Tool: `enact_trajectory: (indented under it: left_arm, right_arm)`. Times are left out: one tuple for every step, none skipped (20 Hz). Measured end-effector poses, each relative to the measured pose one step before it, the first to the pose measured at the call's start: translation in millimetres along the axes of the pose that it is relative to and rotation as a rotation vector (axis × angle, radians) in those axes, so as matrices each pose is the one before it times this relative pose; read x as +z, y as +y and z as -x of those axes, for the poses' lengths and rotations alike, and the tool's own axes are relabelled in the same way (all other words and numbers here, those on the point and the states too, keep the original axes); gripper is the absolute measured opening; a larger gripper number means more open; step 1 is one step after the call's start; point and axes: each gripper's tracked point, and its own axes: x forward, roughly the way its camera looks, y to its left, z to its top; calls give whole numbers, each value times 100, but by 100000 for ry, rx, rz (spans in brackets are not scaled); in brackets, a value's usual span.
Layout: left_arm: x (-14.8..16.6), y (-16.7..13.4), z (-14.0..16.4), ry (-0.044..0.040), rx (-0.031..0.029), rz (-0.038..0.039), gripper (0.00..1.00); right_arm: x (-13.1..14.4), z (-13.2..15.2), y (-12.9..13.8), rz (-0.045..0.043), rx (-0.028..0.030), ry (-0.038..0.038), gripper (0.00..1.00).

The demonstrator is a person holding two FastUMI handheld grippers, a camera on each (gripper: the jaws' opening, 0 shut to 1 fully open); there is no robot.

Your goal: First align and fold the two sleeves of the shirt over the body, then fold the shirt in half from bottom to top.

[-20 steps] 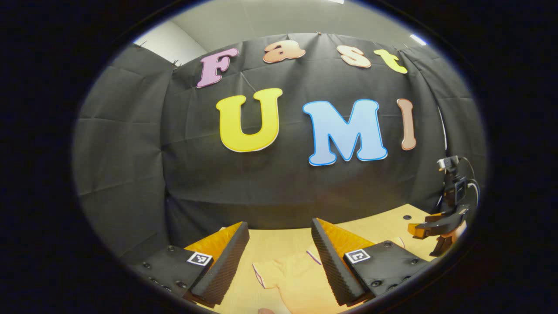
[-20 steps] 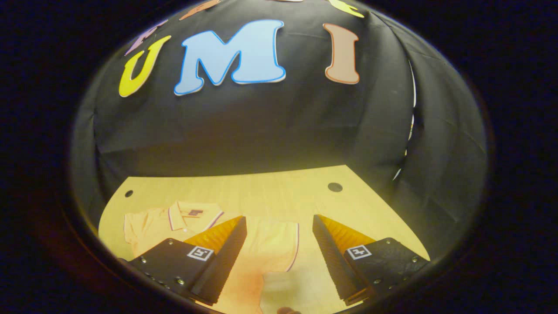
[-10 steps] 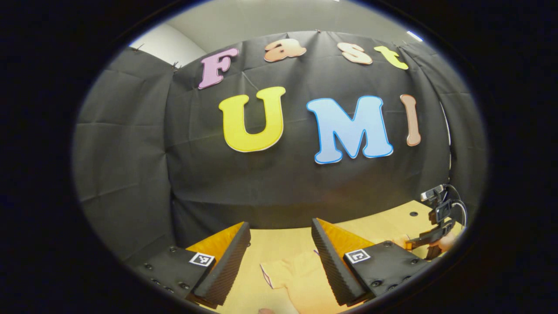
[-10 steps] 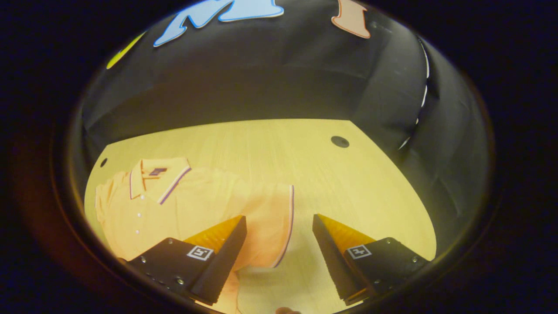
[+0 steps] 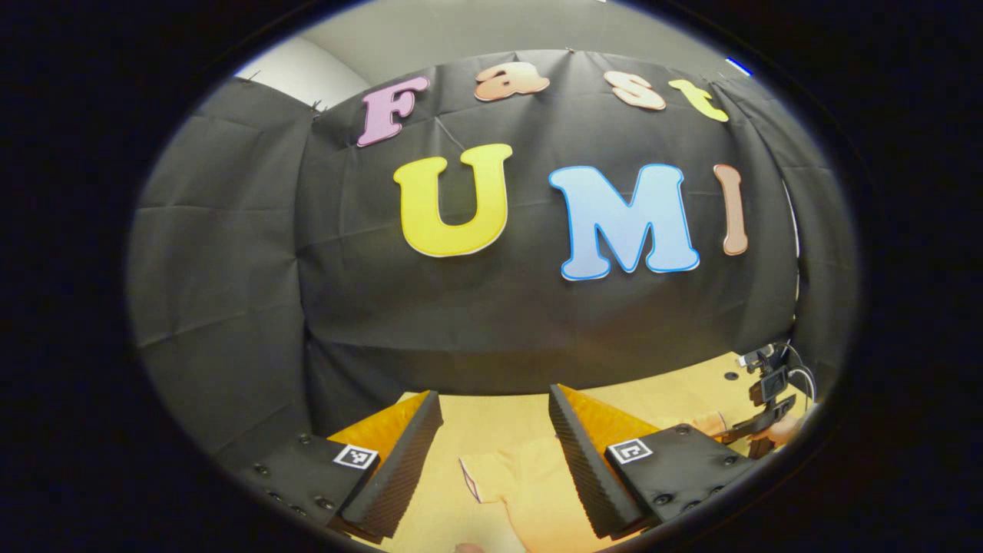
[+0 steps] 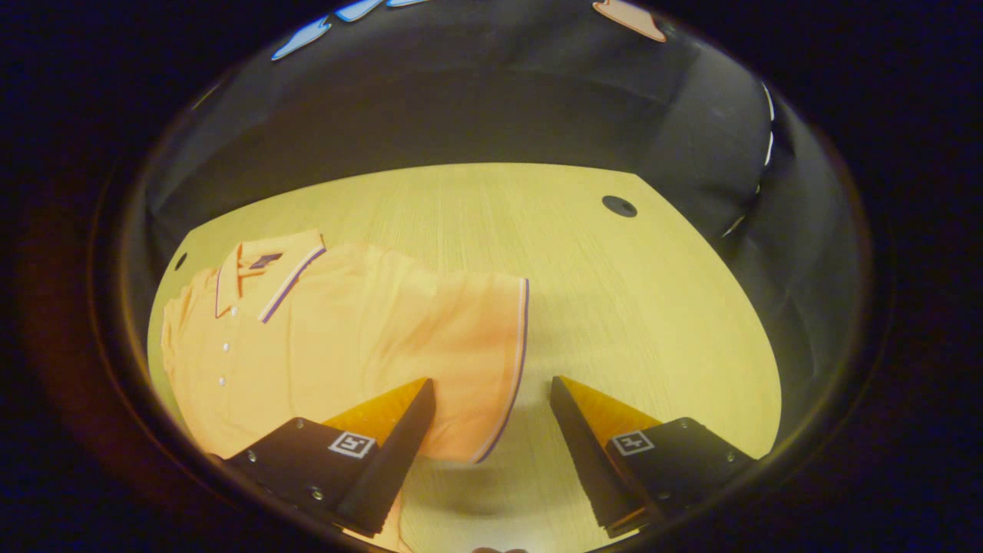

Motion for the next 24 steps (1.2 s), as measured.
enact_trajectory:
  left_arm:
    - [-27,69,-110,60,14,217,94]
    - [-77,64,37,4,62,216,93]
    - [27,-21,29,21,143,227,94]
    - [-80,68,-67,89,61,157,94]
    - [-102,63,66,103,177,130,94]
    - [-103,35,-1,134,236,129,94]
    - [30,122,-104,252,190,77,94]
    - [-101,86,-40,227,59,188,94]
    - [-183,-25,85,236,-5,226,94]
    - [-62,88,5,216,104,167,94]
    - [-68,-21,-25,253,106,169,94]
    - [-51,96,-158,277,21,76,94]
    - [-58,-1,-66,216,-83,-34,94]
    - [-33,-52,-70,66,-97,-97,94]
    - [-23,-8,-64,-24,-33,-130,93]
    - [-45,11,-96,31,-113,-25,94]
    - [46,-51,-51,138,-110,-9,93]
    - [-30,-32,-46,197,-180,69,93]
    - [-273,-9,-181,101,-27,137,93]
    - [19,46,-59,10,4,222,93]
    - [-77,2,-76,136,106,119,93]
    - [-76,52,28,213,208,49,93]
    - [-73,74,-148,187,101,114,93]
    - [-20,29,-61,123,232,58,92]
  right_arm:
    - [-209,203,601,-2119,3120,1433,95]
    - [200,-242,16,-803,-146,-442,91]
    - [-297,-43,-52,328,654,1653,80]
    - [113,127,201,48,803,118,75]
    - [-2,155,242,-369,835,762,48]
    - [50,92,149,-259,135,269,39]
    - [-128,-146,370,-85,1206,-250,21]
    - [90,47,-57,-290,-1146,71,12]
    - [-51,-82,13,31,-683,210,6]
    - [222,172,111,368,622,-452,6]
    - [-63,-392,-65,191,-568,320,5]
    - [79,319,62,1764,-517,-519,1]
    - [18,33,-65,1333,-543,-187,1]
    - [304,168,44,1065,-746,-858,1]
    - [407,171,102,1589,-907,-1961,0]
    - [723,390,190,1955,-466,-2282,0]
    - [633,292,651,2361,244,-2174,0]
    - [867,264,735,2734,565,-2188,1]
    - [861,359,699,3036,929,-2331,1]
    - [940,302,997,2848,1473,-2088,1]
    - [664,179,1271,2397,1892,-1858,1]
    - [841,190,1373,1938,2549,-1581,1]
    - [567,172,1423,1738,2461,-1608,0]
    - [614,203,1426,1897,2404,-1084,0]
